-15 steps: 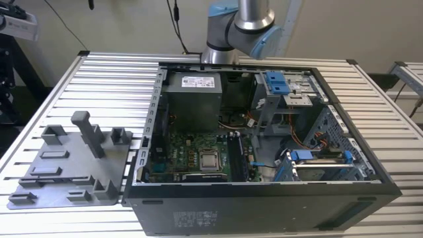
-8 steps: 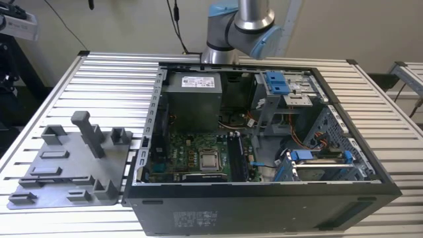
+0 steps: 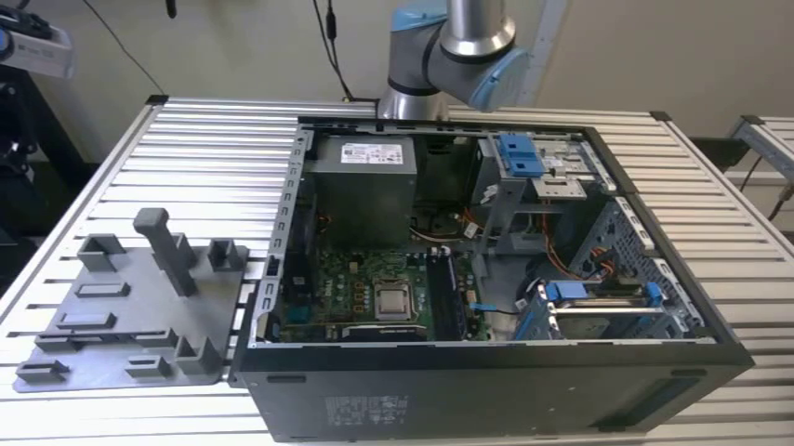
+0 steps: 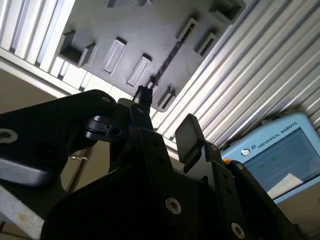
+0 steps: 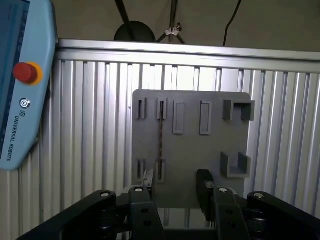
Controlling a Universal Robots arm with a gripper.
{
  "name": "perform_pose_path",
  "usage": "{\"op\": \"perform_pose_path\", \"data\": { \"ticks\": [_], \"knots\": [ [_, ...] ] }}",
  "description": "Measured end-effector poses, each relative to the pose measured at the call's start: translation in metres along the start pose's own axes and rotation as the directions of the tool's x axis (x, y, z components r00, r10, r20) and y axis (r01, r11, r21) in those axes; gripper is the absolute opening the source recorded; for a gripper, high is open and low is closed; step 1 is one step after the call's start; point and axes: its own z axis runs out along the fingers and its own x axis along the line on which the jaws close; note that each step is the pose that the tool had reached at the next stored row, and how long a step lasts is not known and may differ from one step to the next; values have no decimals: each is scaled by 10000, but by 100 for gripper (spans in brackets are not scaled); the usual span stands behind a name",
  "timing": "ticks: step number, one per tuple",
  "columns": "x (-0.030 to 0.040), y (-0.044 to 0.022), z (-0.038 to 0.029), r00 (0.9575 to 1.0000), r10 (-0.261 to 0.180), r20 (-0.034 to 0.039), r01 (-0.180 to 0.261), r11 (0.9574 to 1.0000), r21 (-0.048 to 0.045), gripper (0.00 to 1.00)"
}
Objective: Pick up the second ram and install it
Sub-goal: 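Pick up the second ram and move it above second insertion slot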
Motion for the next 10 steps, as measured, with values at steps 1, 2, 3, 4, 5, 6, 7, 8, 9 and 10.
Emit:
{"op": "perform_pose_path", "data": {
  "ticks": [1,2,3,4,5,6,7,8,9,10],
  "knots": [
    [0,-1,11,10000,0,6,0,10000,-24,48],
    [0,-2,21,10000,1,12,-1,10000,-44,48],
    [0,-4,31,10000,0,20,0,10000,-65,48],
    [0,-6,42,10000,0,26,0,10000,-84,48],
    [0,-5,54,10000,1,29,0,10000,-85,48],
    [0,-5,64,10000,1,29,-1,10000,-87,48],
    [0,-6,77,10000,2,30,-1,10000,-88,48],
    [1,-6,94,10000,0,30,0,10000,-87,48],
    [1,-7,111,10000,0,31,0,10000,-83,48],
    [1,-7,125,10000,0,30,0,10000,-80,48]
  ]
}}
